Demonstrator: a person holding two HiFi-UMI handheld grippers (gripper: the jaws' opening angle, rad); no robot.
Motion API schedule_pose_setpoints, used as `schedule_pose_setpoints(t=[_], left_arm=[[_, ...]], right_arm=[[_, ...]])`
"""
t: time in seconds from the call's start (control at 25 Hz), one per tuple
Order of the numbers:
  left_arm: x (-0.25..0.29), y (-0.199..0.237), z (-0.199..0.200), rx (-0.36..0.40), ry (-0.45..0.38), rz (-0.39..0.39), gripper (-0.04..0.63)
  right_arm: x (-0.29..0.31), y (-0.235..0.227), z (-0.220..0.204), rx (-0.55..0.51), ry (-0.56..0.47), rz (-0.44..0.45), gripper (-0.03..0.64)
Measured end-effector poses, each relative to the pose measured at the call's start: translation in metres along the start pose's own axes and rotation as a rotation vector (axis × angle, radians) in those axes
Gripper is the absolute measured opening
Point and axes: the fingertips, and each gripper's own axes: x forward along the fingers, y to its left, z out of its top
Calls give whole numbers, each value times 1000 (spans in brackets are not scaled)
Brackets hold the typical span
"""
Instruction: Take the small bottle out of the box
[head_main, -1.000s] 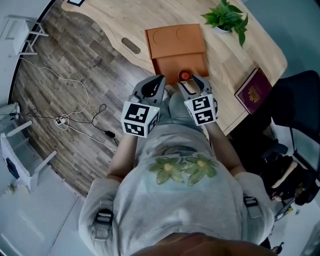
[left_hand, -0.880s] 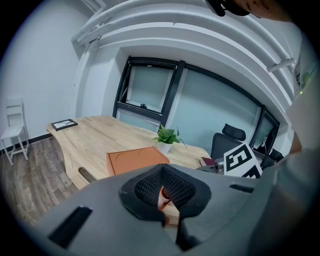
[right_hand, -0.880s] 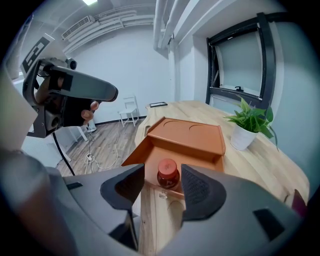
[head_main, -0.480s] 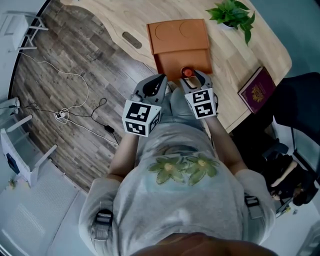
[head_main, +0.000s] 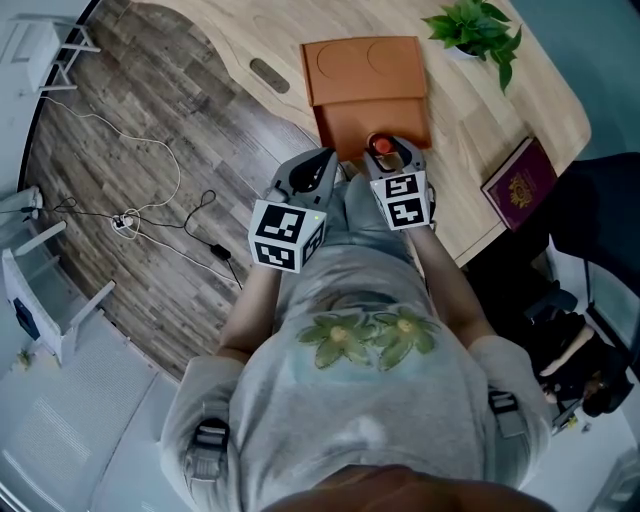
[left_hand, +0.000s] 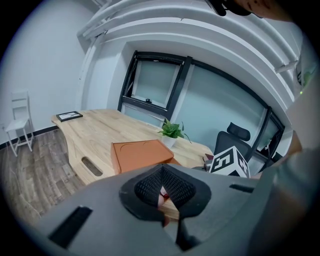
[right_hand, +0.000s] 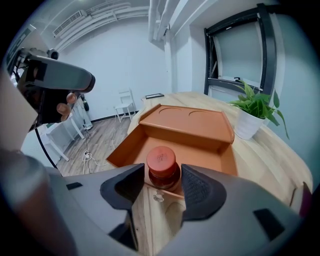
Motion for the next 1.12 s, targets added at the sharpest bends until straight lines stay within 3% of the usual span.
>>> schedule_pose_setpoints(t=[1.12], left_arm=[[6,-2,7,3,1,-3,6]], right_arm=[[10,-5,-2,29,32,-22,204]])
